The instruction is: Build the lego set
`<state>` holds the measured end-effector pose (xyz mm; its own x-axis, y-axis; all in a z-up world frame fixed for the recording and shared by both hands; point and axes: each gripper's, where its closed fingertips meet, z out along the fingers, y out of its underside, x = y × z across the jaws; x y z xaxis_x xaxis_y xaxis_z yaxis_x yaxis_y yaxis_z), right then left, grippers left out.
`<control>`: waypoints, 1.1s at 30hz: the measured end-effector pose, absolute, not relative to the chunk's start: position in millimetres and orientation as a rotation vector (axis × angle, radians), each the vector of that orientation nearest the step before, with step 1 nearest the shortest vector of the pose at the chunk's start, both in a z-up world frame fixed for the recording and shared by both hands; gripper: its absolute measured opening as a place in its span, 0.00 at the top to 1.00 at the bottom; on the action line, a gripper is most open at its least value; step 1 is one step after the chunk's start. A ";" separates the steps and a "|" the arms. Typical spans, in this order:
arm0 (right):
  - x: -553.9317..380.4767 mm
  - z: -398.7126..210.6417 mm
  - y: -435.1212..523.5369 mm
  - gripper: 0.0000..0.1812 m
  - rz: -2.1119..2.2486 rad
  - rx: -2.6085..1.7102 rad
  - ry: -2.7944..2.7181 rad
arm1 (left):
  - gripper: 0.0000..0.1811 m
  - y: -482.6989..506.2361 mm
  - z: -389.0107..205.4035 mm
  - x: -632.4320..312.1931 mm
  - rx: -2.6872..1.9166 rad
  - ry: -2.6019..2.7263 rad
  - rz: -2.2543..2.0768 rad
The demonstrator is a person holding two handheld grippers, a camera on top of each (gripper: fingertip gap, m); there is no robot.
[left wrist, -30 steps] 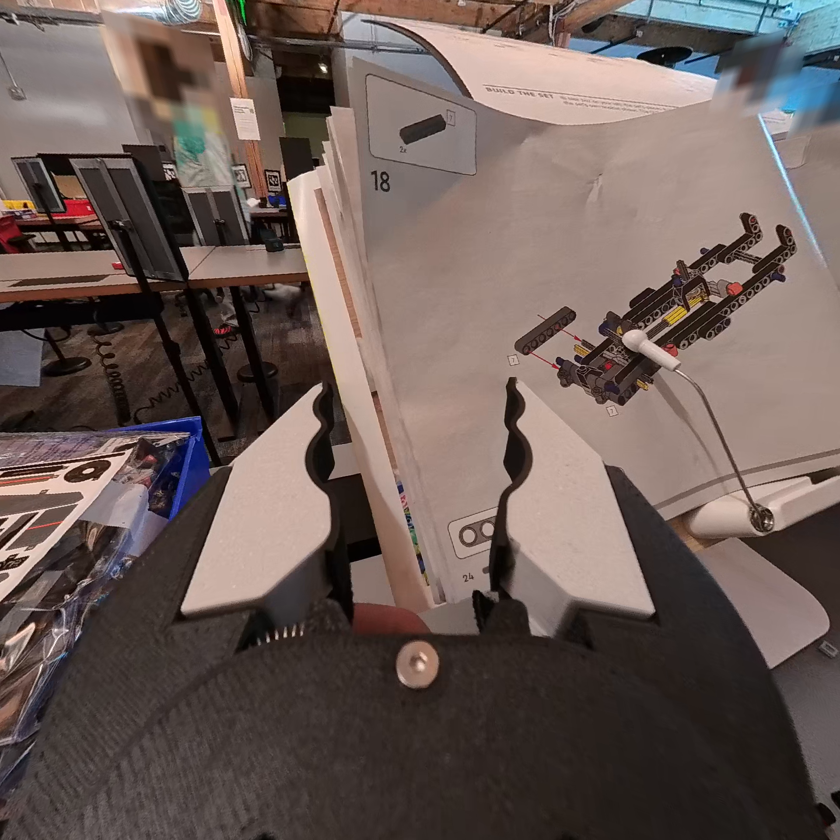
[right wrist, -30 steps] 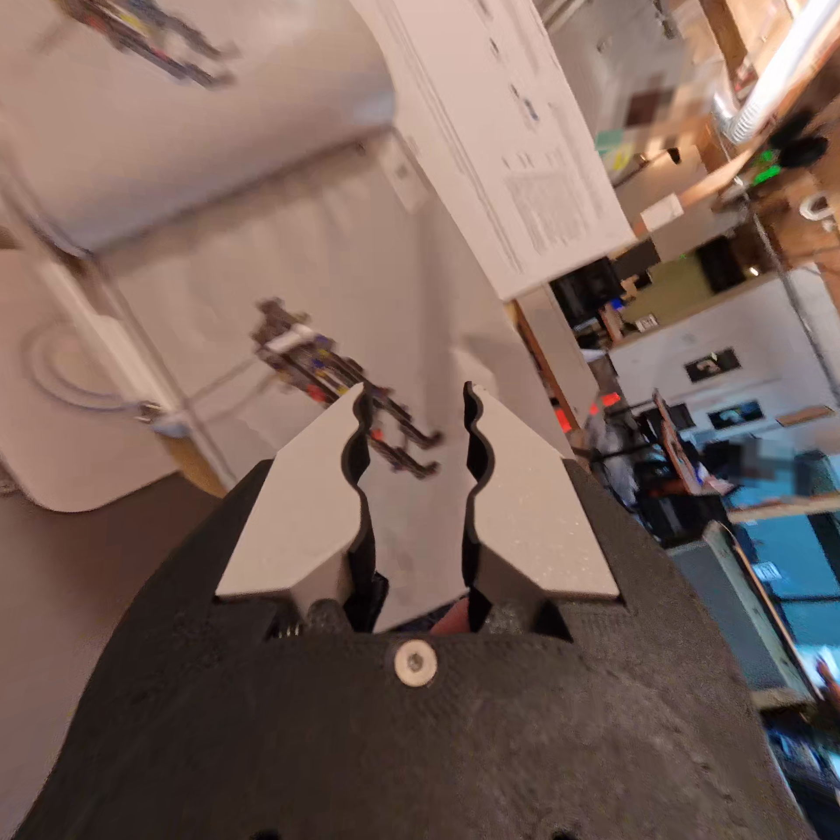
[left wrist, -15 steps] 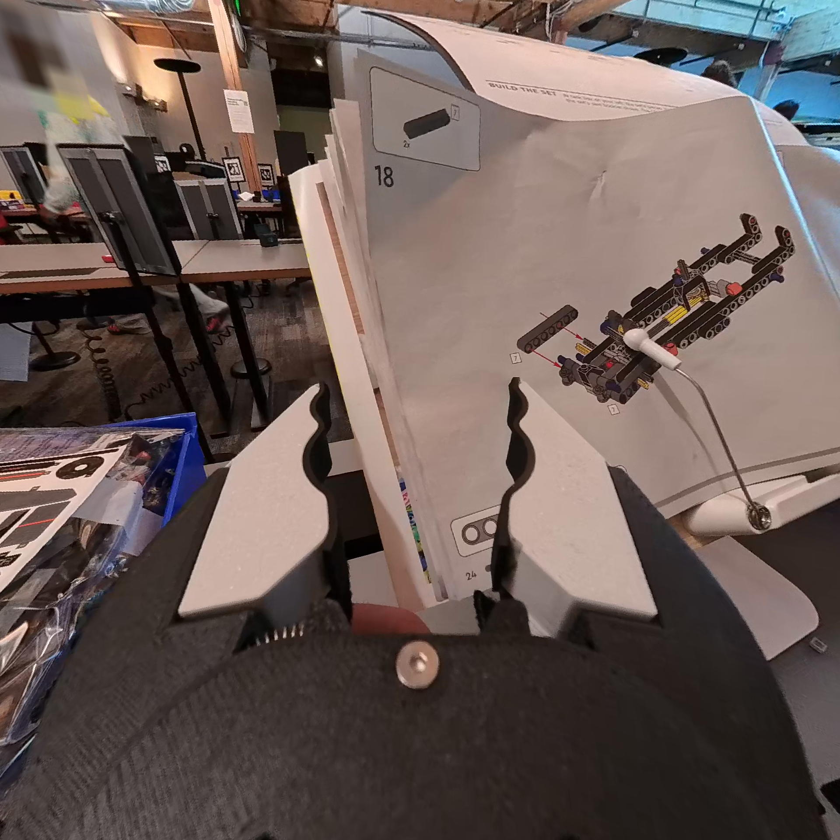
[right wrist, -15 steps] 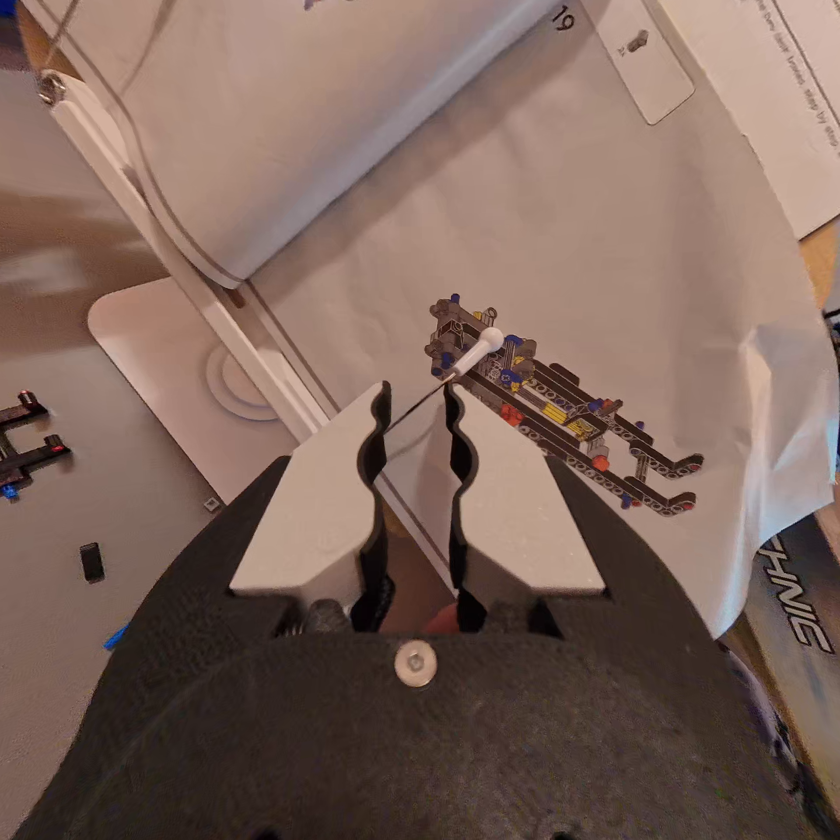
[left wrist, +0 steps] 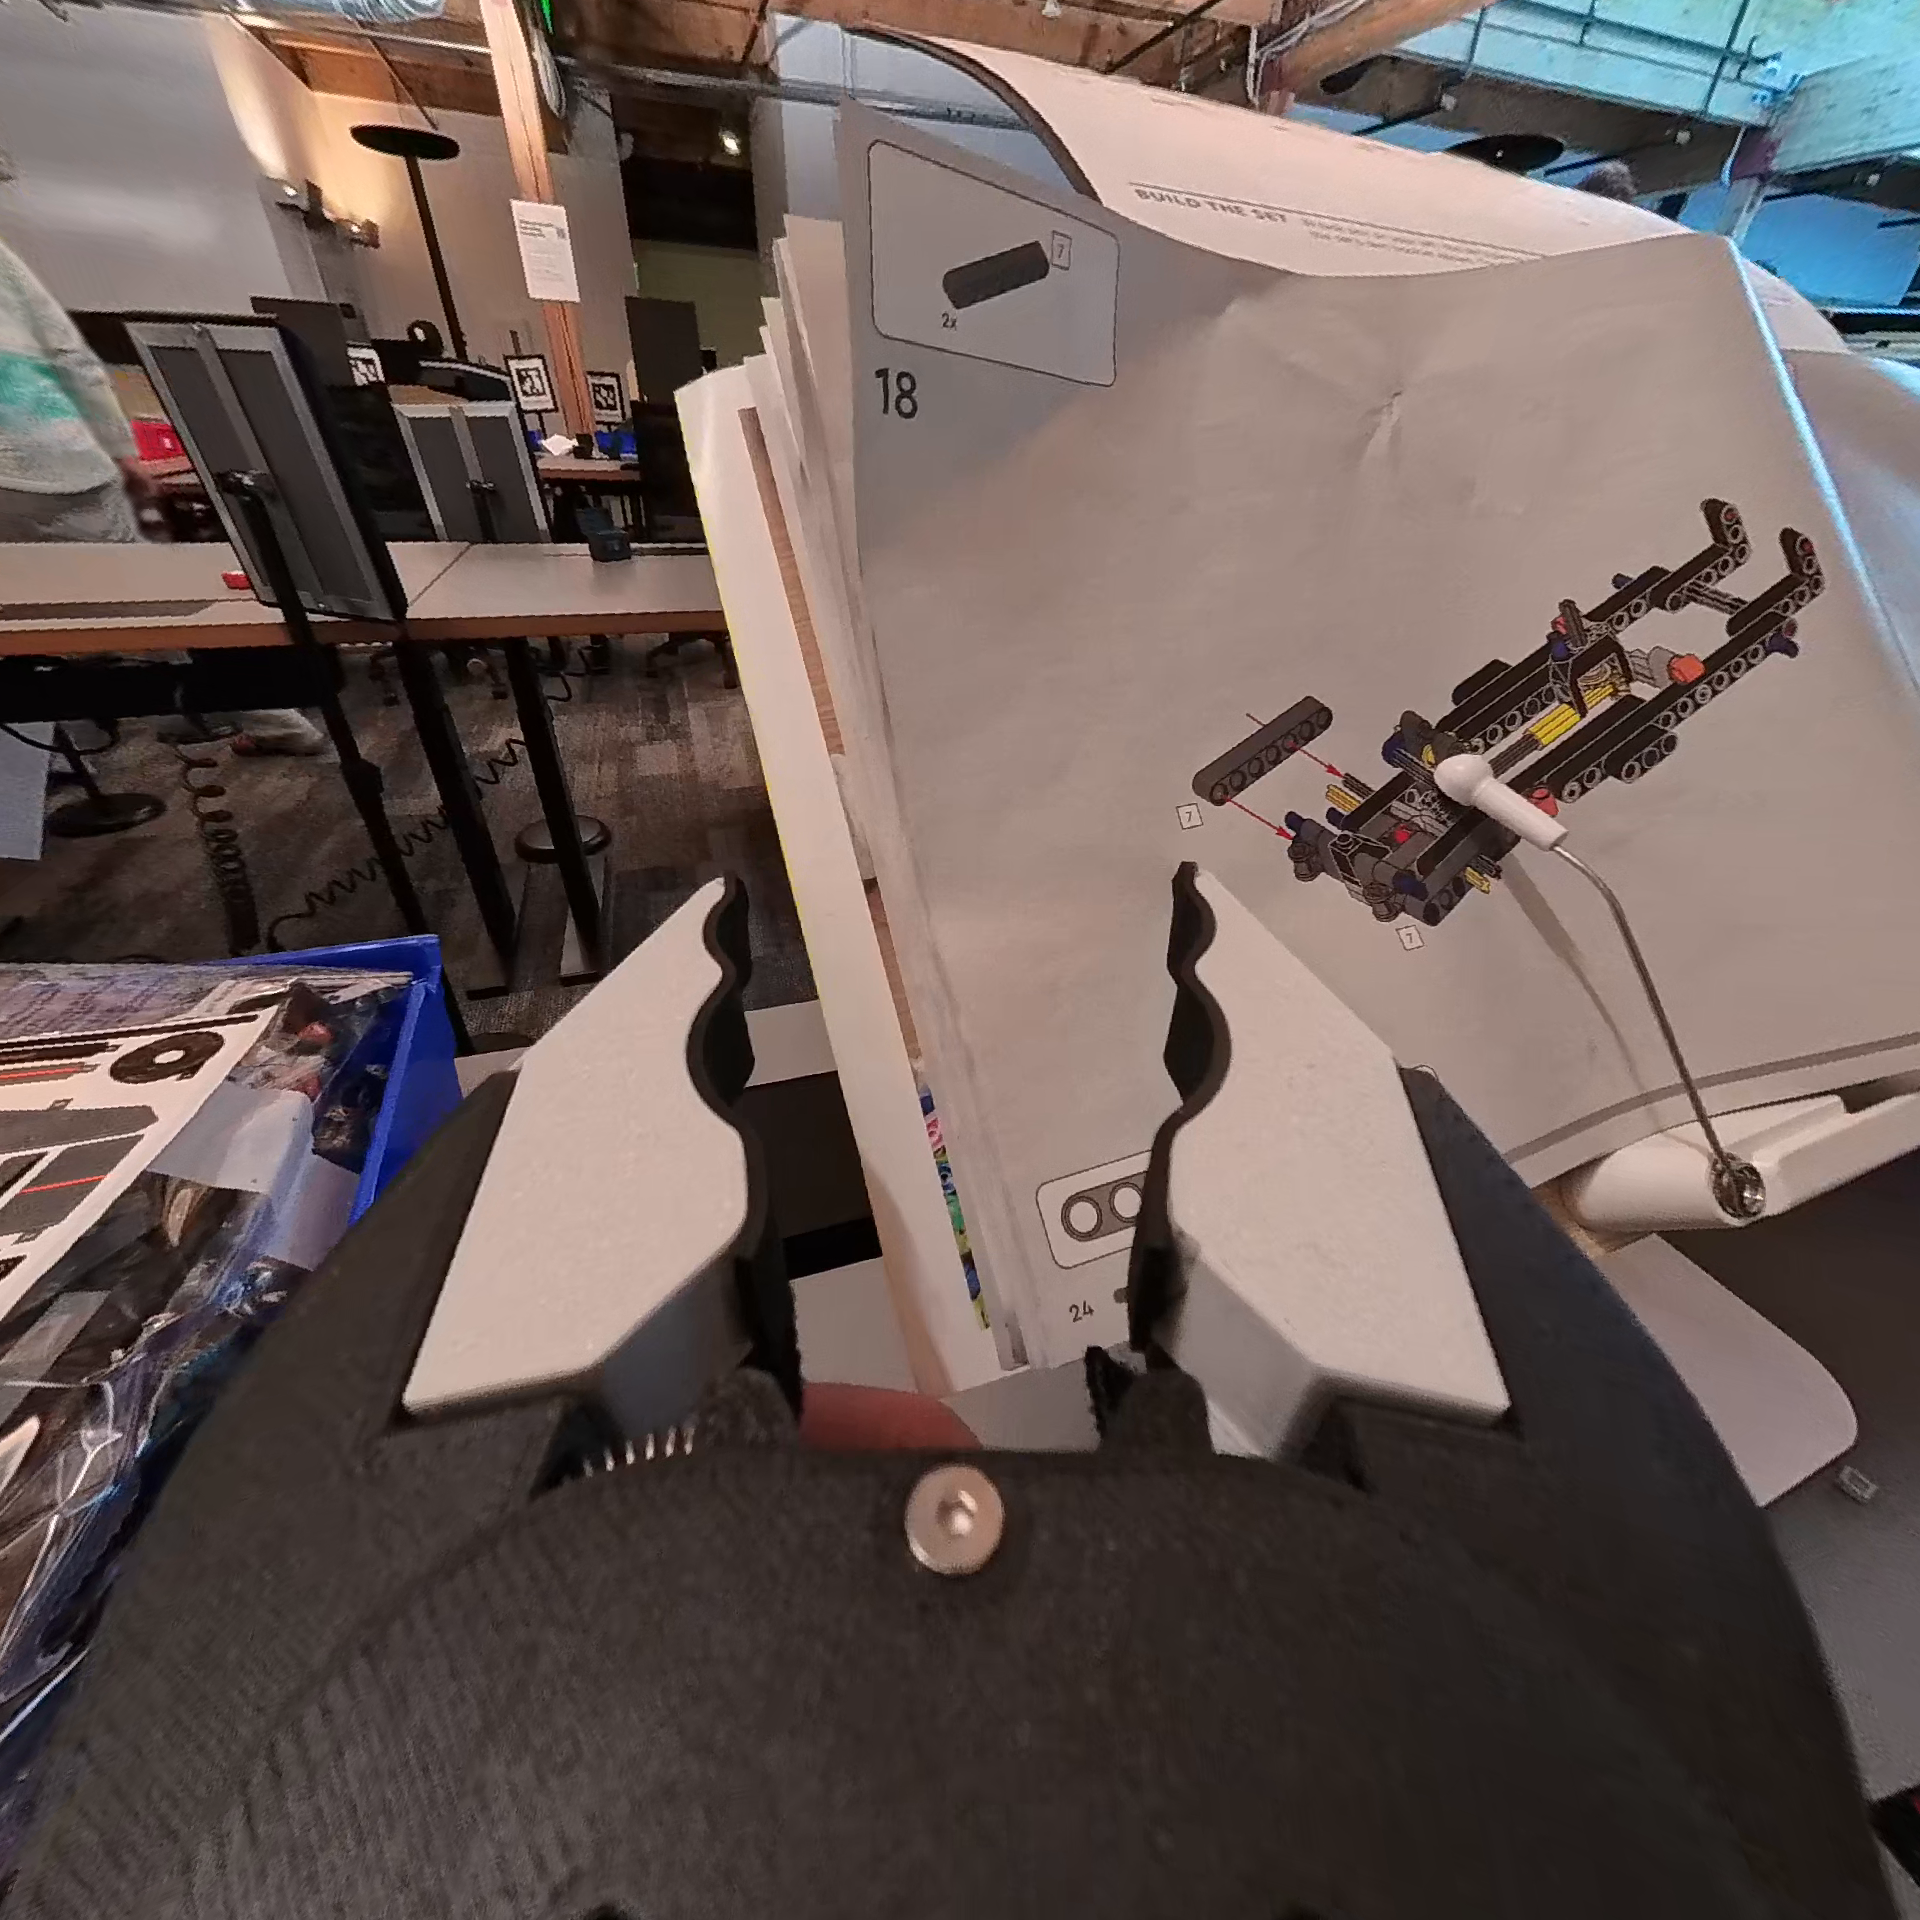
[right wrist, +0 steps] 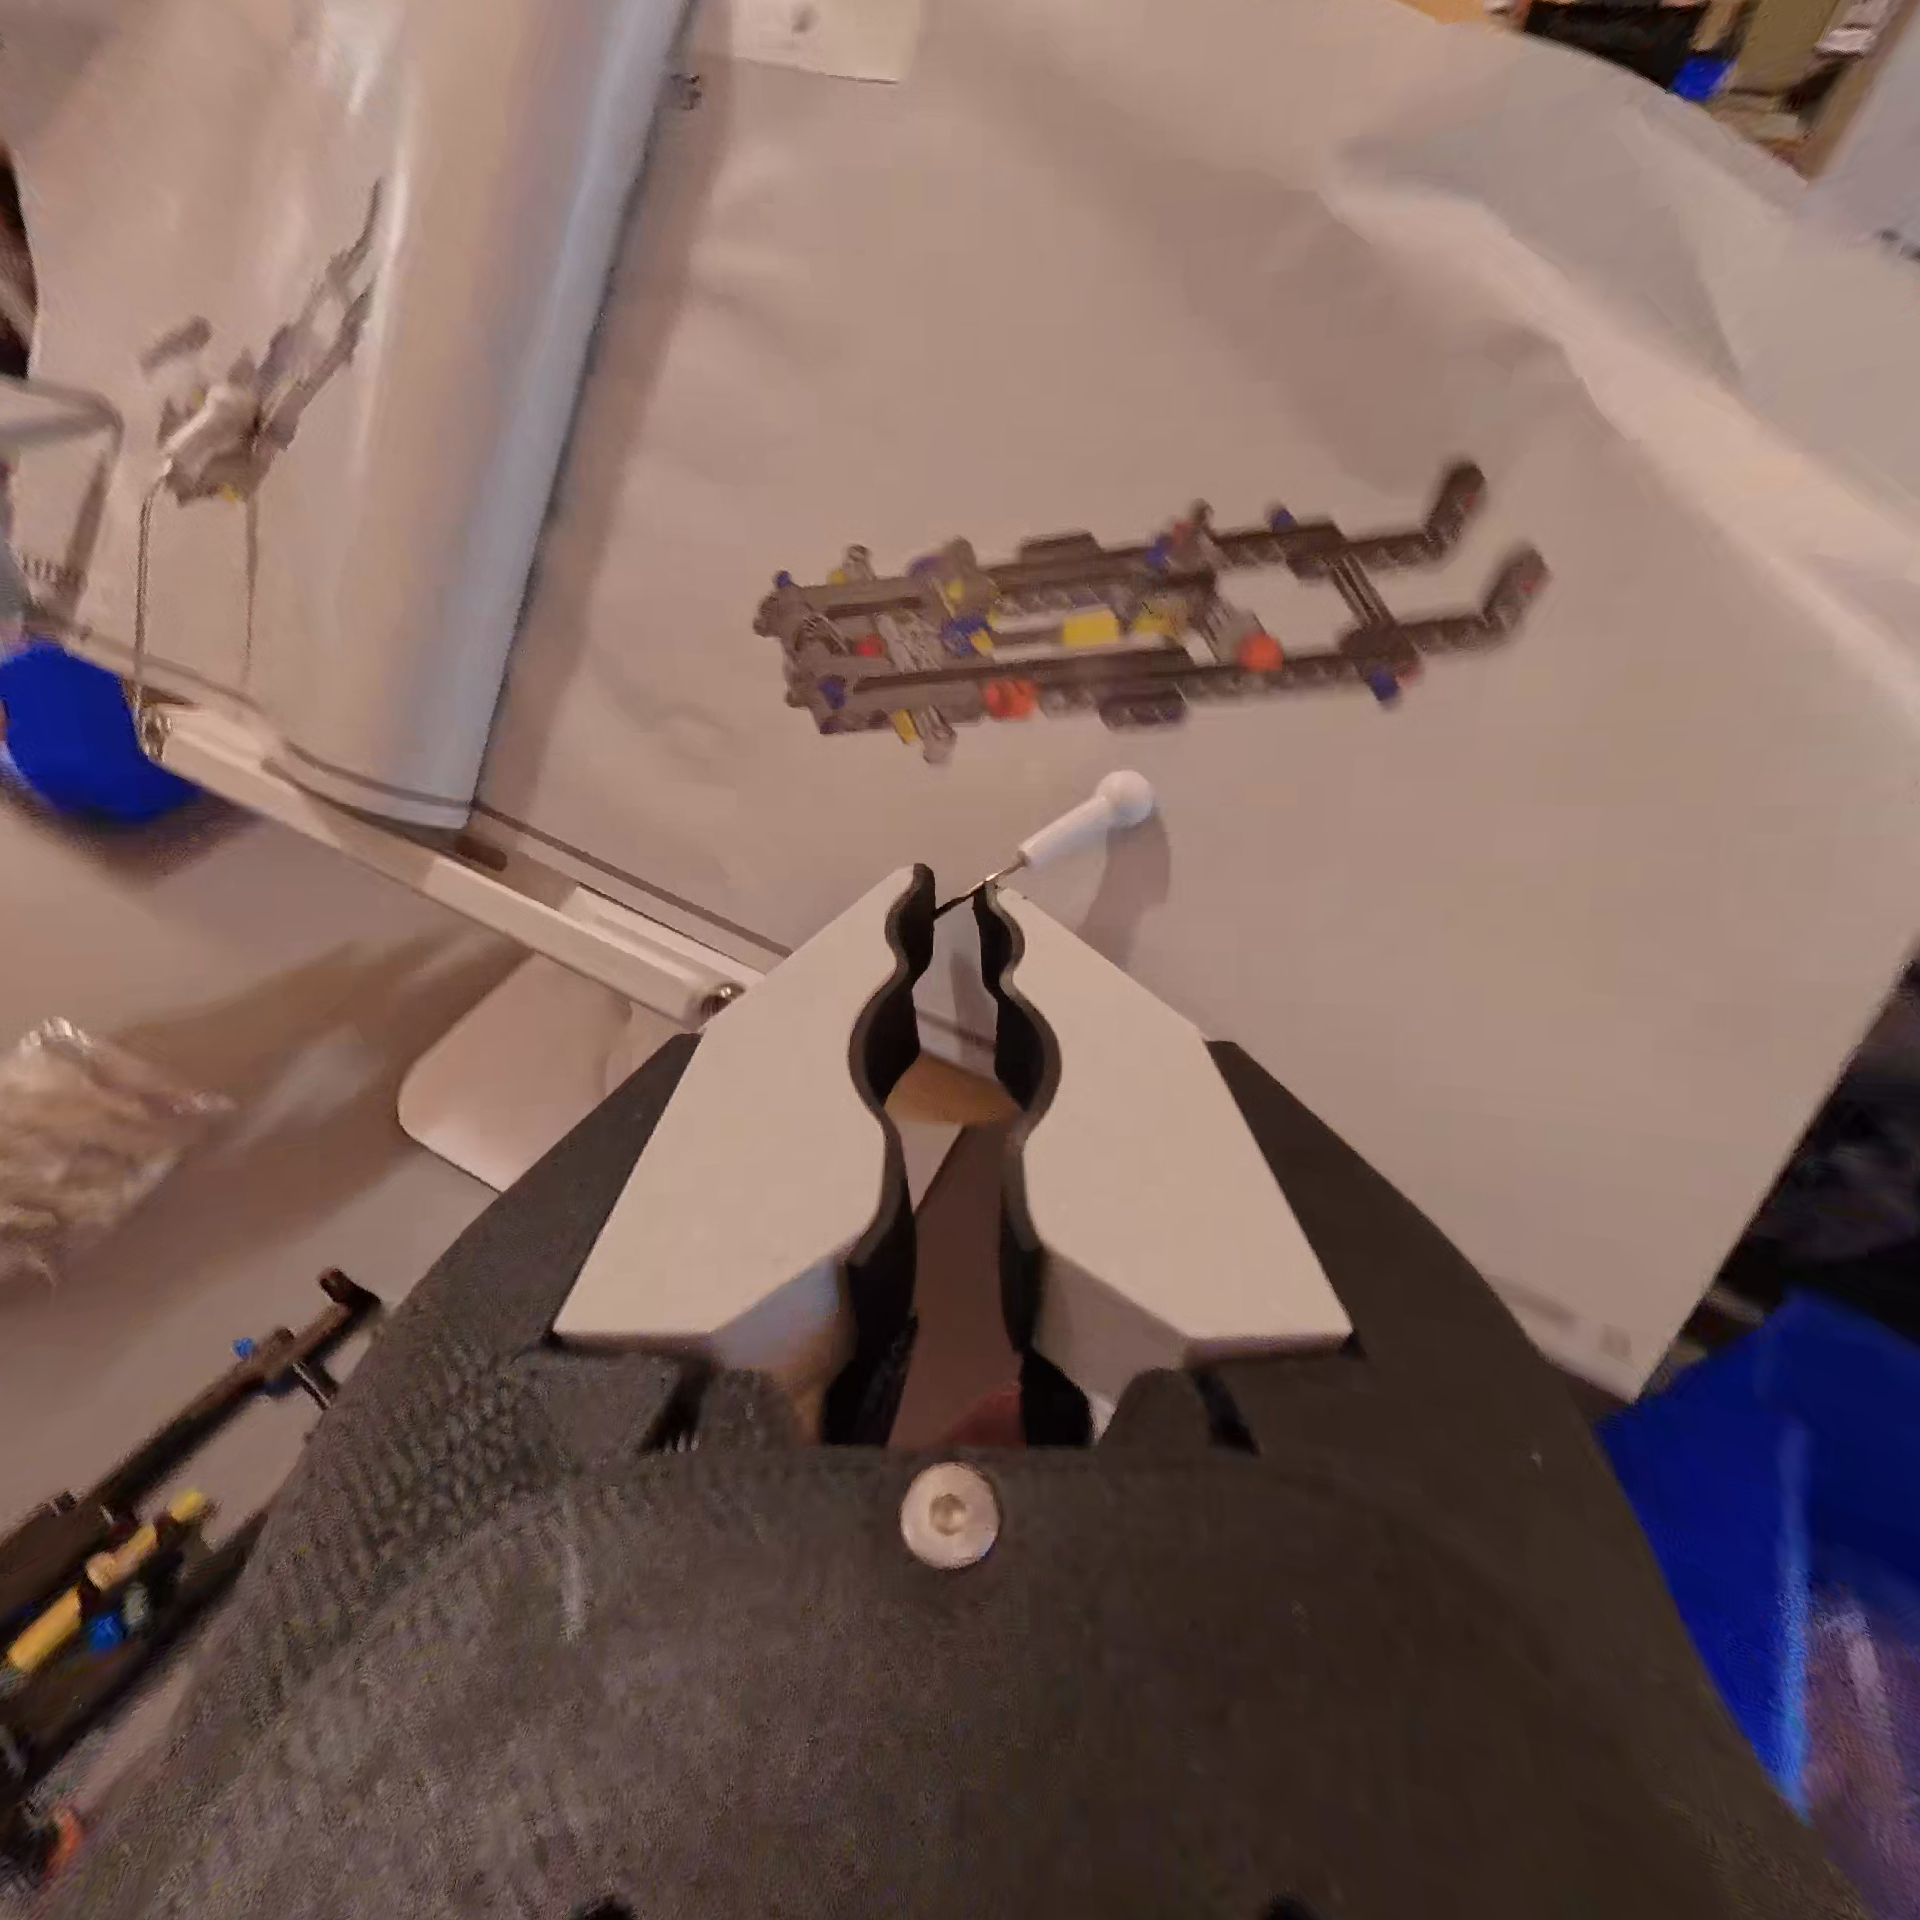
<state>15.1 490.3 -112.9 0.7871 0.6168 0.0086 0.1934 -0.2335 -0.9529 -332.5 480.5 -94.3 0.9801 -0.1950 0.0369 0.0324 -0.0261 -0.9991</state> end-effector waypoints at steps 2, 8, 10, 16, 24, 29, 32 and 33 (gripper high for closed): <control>24.9 -121.1 484.6 0.97 0.503 -1.789 -0.497 | 0.56 480.5 -94.3 -332.5 -1.588 0.127 -0.181; 35.9 -138.7 465.5 0.97 0.684 -1.758 -0.249 | 0.57 480.6 -94.6 -331.7 -1.587 0.121 -0.189; 36.1 -145.4 461.6 0.97 0.721 -1.760 -0.214 | 0.57 480.5 -94.6 -331.6 -1.588 0.122 -0.185; 30.5 -168.4 419.7 0.85 0.687 -1.999 -0.502 | 0.57 480.4 -96.7 -332.7 -1.599 0.120 -0.197; -76.9 -109.3 384.7 0.85 0.482 -1.695 -1.037 | 0.57 480.2 -98.4 -332.5 -1.605 0.120 -0.232; -162.1 -88.1 412.0 0.84 0.485 -1.594 -1.103 | 0.57 479.9 -99.2 -333.1 -1.614 0.128 -0.237; -203.3 -91.7 432.9 0.84 0.484 -1.633 -1.108 | 0.56 480.1 -100.7 -333.7 -1.614 0.122 -0.261; -213.9 -93.7 437.8 0.84 0.488 -1.647 -1.110 | 0.56 480.1 -100.8 -333.6 -1.614 0.122 -0.265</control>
